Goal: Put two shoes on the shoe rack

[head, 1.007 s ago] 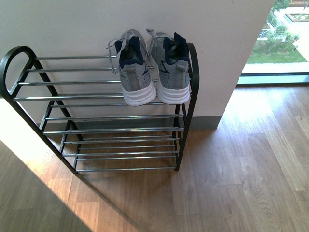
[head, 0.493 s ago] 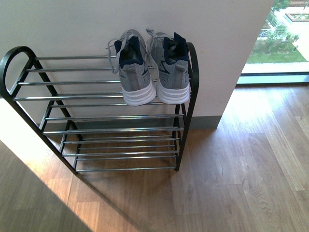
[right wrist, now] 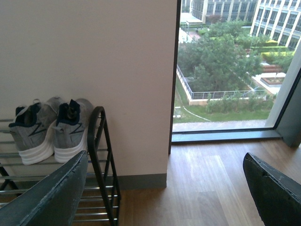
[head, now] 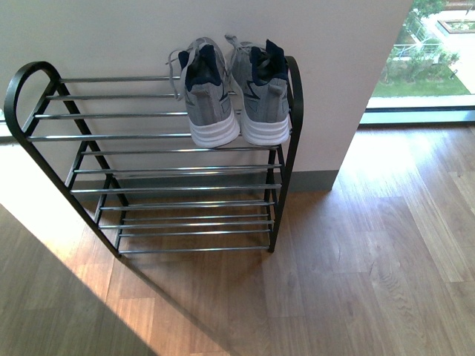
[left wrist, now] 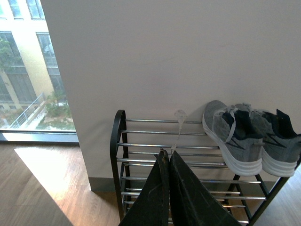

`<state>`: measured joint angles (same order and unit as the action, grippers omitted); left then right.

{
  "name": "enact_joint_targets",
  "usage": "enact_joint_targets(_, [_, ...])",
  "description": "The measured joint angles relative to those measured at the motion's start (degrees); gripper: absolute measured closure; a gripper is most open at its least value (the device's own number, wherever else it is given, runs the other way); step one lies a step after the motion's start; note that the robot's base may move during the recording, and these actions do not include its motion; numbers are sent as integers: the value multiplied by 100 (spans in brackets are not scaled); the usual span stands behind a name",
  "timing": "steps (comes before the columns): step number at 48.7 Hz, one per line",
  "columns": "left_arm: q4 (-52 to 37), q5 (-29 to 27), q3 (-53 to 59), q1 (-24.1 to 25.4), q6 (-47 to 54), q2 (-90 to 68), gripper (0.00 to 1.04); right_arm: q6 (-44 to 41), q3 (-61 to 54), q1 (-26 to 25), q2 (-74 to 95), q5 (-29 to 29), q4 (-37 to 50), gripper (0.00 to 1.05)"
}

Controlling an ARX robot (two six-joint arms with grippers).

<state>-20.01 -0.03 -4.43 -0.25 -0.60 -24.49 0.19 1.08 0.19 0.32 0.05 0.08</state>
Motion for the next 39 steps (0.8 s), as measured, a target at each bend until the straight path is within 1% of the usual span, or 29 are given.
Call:
enact_joint_targets(17, [461, 2, 195, 9, 0, 684, 104, 0, 0, 0, 0, 2, 0, 9])
enact_joint_targets(20, [376, -2, 345, 9, 0, 793, 104, 0, 0, 0, 0, -4, 0, 9])
enact_joint_targets(39, [999, 4, 365, 17, 9, 1467, 104, 0, 0, -7, -2, 13, -2, 9])
